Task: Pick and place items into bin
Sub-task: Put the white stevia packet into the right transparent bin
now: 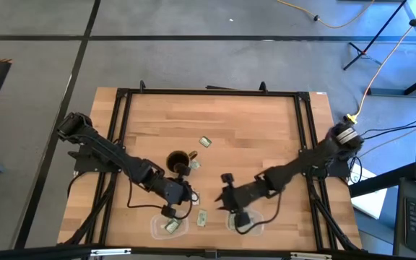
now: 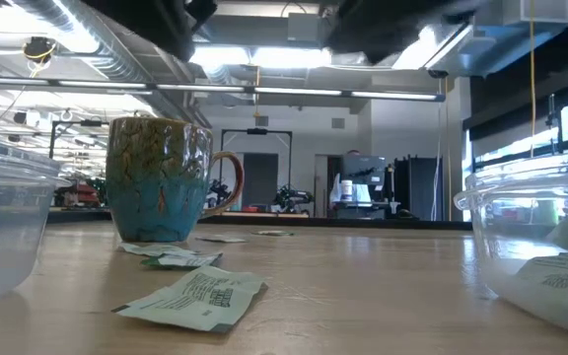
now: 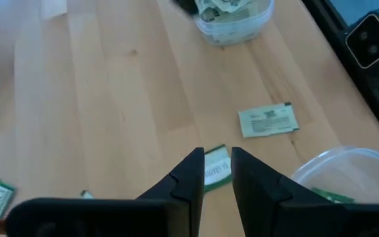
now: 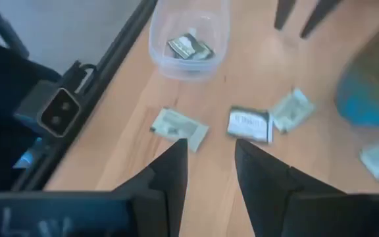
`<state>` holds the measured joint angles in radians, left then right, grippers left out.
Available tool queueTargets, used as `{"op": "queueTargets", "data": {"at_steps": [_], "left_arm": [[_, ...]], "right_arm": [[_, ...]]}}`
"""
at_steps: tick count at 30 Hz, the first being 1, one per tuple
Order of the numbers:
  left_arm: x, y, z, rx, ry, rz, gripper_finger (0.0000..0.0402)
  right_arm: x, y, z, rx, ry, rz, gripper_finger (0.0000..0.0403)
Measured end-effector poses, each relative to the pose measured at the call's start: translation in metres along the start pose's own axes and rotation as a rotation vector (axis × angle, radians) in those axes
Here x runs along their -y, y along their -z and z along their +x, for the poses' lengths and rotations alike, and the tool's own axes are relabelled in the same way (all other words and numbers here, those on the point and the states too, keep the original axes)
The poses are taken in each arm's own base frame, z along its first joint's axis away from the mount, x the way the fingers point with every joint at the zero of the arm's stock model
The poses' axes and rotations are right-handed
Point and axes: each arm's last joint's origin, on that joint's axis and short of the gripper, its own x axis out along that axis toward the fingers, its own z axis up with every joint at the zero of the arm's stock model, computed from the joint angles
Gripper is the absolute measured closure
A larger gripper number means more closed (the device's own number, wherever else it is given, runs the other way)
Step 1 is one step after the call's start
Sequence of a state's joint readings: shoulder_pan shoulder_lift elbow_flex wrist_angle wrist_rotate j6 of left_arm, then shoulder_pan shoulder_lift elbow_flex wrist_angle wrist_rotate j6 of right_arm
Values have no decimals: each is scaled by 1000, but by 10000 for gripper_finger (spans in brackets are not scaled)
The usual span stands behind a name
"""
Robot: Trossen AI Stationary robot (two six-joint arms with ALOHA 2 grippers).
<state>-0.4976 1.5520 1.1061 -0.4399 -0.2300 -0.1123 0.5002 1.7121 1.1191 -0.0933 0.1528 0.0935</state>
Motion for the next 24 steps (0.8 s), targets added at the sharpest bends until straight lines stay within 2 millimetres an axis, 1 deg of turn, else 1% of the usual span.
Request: {"op": "queueTargets", "data": {"at_steps": [3,7,9,12,15,19,24], "left_arm": [[1,1,-4,-3,1,-4,332],[-3,-2,-18,37,-7,-25,332],[-4,-3,-26,46,-15,-29,333],[-7,-3,-37,67,-45,-32,335],[-10,-3,-44,83,-70,-37,336],[-11,-4,-47,91,-75,-40,336],[-10,-2,-46,76,-76,-36,336]], "right_arm": [[11,2,20,29,-57,-53,273],[21,10,43,35,-99,-96,273],[23,12,55,15,-113,-111,273],[24,11,72,2,-143,-153,273],[22,10,88,-64,-177,-188,273],[21,13,107,-172,-188,-199,273],[25,10,123,-211,-185,-216,273]]}}
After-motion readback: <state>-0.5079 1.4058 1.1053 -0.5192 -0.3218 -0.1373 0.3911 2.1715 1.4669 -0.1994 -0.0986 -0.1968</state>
